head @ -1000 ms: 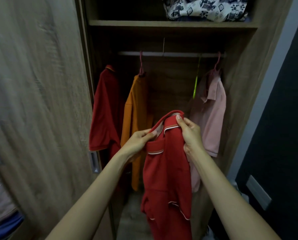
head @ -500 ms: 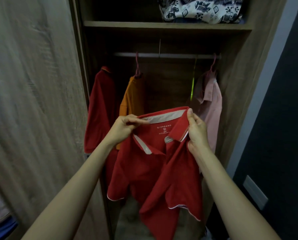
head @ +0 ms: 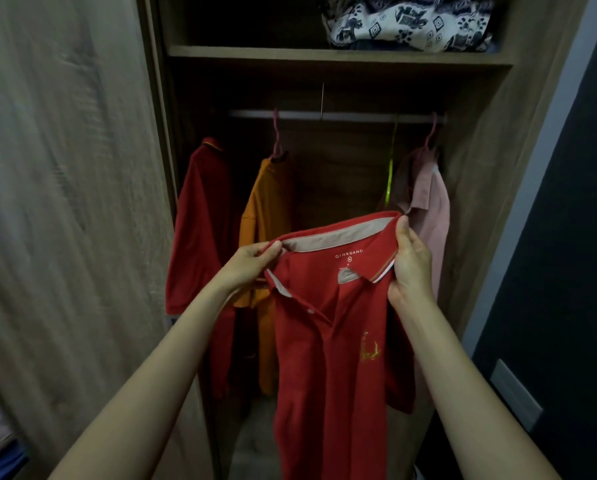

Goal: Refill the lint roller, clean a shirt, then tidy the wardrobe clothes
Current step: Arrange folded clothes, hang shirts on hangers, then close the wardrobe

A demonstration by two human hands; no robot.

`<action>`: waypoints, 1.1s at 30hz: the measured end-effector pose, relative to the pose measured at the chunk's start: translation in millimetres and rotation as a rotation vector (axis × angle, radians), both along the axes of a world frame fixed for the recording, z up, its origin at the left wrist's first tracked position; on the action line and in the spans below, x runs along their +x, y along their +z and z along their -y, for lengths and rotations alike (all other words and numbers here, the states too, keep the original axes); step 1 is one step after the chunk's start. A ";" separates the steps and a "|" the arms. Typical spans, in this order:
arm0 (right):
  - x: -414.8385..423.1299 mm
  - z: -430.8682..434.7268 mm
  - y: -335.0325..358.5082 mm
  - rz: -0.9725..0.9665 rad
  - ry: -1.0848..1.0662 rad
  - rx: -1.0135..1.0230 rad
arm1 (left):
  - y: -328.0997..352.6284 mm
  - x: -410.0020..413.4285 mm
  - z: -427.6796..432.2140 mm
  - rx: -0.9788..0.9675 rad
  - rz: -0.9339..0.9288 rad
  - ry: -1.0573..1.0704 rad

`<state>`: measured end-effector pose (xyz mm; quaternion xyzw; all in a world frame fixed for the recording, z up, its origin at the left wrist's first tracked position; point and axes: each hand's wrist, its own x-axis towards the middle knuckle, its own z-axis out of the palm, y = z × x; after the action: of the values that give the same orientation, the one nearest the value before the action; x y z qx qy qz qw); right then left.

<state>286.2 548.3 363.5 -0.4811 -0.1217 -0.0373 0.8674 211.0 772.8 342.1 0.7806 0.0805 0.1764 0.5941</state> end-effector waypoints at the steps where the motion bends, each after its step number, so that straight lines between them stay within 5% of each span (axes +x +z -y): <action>1: 3.5 1.6 -2.4 -0.001 -0.008 -0.017 | 1.4 3.0 1.1 -0.055 0.023 -0.011; 10: 35.1 5.3 -39.7 0.114 -0.120 -0.347 | 27.5 35.9 34.5 -0.366 0.244 0.082; 19: 117.3 -8.3 20.3 0.464 -0.520 -0.604 | 47.7 60.1 37.6 -0.207 0.283 0.137; 26: 201.6 -42.0 72.9 0.190 -0.501 -0.995 | 44.9 57.8 18.5 -0.216 0.263 0.169; 29: 226.7 -47.8 74.8 0.124 -0.455 -0.958 | 40.7 56.6 5.8 -0.203 0.265 0.200; 33: 243.5 -51.3 63.4 0.043 -0.284 -0.588 | 32.6 56.2 -9.8 -0.212 0.251 0.216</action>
<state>529.7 599.5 426.9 -0.7223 -0.0772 -0.1315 0.6746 267.2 782.6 374.7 0.6723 0.1074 0.3254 0.6562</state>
